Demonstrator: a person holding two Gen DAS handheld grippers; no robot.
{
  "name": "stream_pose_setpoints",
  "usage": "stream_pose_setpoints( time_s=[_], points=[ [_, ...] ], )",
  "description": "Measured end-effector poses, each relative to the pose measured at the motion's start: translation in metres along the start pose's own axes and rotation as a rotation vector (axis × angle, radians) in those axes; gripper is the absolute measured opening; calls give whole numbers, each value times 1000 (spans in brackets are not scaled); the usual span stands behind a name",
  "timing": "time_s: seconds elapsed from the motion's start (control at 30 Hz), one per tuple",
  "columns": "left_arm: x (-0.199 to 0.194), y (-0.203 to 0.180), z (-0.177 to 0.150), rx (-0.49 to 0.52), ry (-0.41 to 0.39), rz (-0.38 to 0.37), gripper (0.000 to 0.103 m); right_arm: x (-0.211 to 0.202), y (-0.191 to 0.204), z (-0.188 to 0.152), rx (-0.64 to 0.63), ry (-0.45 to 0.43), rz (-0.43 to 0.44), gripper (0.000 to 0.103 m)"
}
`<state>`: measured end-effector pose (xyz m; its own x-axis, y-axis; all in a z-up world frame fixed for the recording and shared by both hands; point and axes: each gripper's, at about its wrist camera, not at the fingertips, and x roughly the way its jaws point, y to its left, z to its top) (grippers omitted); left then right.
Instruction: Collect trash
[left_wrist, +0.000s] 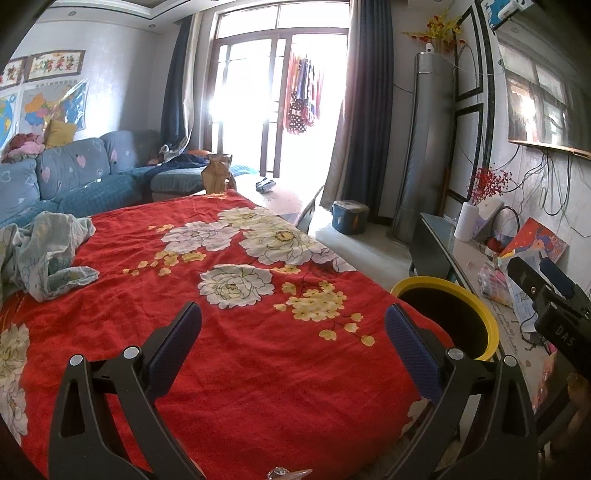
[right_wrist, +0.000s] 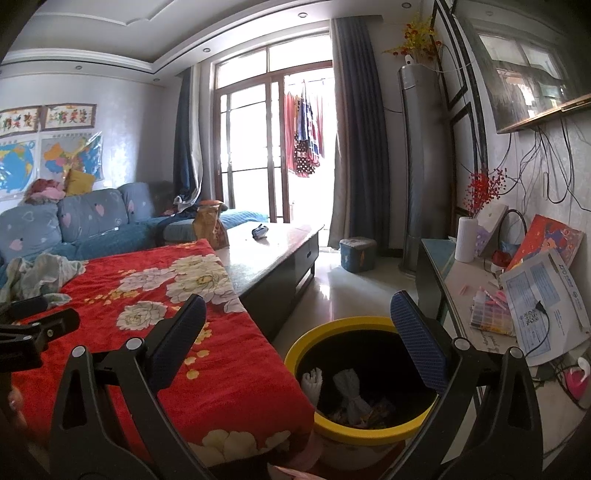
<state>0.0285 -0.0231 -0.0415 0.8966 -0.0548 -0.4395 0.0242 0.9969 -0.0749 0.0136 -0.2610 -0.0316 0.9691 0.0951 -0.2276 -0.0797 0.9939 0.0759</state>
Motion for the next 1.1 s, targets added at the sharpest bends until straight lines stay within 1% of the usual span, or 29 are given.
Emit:
stream_pose_setpoints(
  time_s=[0.53,0.7,0.77,0.83,0.93,0.97,1.03,1.1],
  points=[
    [0,-1,0,-4,9,2,97,0,0,0,0,0,3,92],
    [4,-2,-3,8,40,31,97,5,-2,1,1,26,26,92],
    [4,0,-3,5,64,34,97,9,3,4,-12,52,63,92],
    [1,6,-3,-20,88,39,97,13,12,8,-31,74,106,92],
    [-7,37,-1,-102,149,54,97,21,37,17,-49,113,206,92],
    [-13,61,-2,-152,173,84,97,27,52,21,-44,138,257,92],
    [-23,96,-5,-207,190,162,97,39,84,28,-52,193,351,92],
    [-41,149,-12,-266,190,304,97,50,123,32,-71,259,454,92]
  ],
)
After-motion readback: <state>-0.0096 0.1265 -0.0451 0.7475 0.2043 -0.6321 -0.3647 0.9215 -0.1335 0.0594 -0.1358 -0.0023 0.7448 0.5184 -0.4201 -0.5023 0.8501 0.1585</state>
